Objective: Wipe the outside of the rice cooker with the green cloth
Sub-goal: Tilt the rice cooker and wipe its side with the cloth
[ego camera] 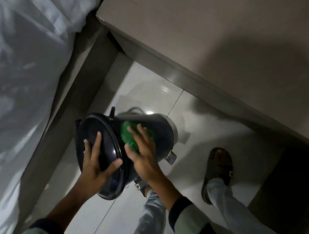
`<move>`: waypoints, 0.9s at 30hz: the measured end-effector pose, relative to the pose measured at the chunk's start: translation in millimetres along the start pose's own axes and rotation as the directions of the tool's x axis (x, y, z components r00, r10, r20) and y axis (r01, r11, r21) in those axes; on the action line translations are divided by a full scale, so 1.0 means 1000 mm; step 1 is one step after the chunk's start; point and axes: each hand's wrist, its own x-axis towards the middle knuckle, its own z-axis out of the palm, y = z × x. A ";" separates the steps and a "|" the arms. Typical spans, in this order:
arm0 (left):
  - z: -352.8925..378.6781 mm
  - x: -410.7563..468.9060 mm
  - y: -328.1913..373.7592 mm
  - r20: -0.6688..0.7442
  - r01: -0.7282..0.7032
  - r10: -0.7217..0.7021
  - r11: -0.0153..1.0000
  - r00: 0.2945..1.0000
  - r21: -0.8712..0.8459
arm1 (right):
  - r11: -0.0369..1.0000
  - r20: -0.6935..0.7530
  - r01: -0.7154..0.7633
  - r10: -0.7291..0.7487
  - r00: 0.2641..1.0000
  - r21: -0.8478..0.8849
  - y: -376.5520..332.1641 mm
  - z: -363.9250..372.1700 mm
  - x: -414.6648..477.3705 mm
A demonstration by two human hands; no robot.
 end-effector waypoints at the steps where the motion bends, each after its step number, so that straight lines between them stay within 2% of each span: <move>1: 0.000 -0.004 -0.001 0.010 -0.021 0.021 0.999 1.000 0.030 | 0.998 0.057 0.067 -0.067 0.996 0.004 -0.003 0.004 -0.006; 2: 0.000 -0.007 -0.003 0.019 -0.031 0.030 0.999 0.999 0.044 | 0.994 0.079 0.105 -0.102 0.992 -0.034 0.000 0.003 -0.005; 4: -0.002 -0.014 -0.013 0.040 -0.035 0.033 0.998 0.999 0.046 | 0.977 0.009 0.107 -0.107 0.994 -0.185 0.023 -0.005 0.013; 5: -0.004 -0.018 -0.020 0.052 -0.045 0.042 0.997 0.998 0.056 | 0.967 -0.056 0.044 -0.061 0.997 -0.252 0.039 -0.011 0.025; 7: -0.006 -0.026 -0.035 0.078 -0.079 0.071 0.992 0.994 0.102 | 0.943 -0.143 -0.170 0.133 0.981 -0.285 0.076 -0.028 0.056; 9: -0.002 -0.028 -0.041 0.106 -0.121 0.106 0.981 0.989 0.153 | 0.910 -0.114 -0.334 0.315 0.942 -0.245 0.107 -0.052 0.090; 11: -0.001 -0.021 -0.034 0.118 -0.132 0.112 0.975 0.987 0.180 | 0.894 -0.008 -0.394 0.401 0.916 -0.212 0.109 -0.067 0.116; 14: 0.002 -0.009 -0.008 0.096 -0.092 0.076 0.980 0.992 0.176 | 0.963 0.095 -0.231 0.245 0.965 -0.141 0.063 -0.057 0.117; 17: 0.008 0.006 0.029 0.038 -0.011 0.006 0.991 0.999 0.130 | 0.997 0.044 -0.075 0.076 0.996 -0.029 0.014 -0.046 0.062; 21: 0.011 0.037 0.069 0.002 0.167 -0.168 0.982 0.986 0.094 | 0.996 -0.001 0.009 -0.009 1.000 0.090 0.002 -0.039 -0.021; 23: 0.011 0.044 0.070 -0.020 0.251 -0.250 0.967 0.968 0.037 | 0.998 -0.100 -0.013 0.019 0.995 0.067 0.020 -0.038 -0.005; 25: 0.009 0.045 0.066 -0.026 0.280 -0.280 0.960 0.960 -0.016 | 0.990 -0.236 -0.135 0.138 0.962 0.030 0.042 -0.042 0.041; 27: 0.009 0.046 0.063 -0.023 0.291 -0.291 0.957 0.956 -0.025 | 0.951 -0.303 -0.303 0.308 0.902 0.066 0.064 -0.057 0.087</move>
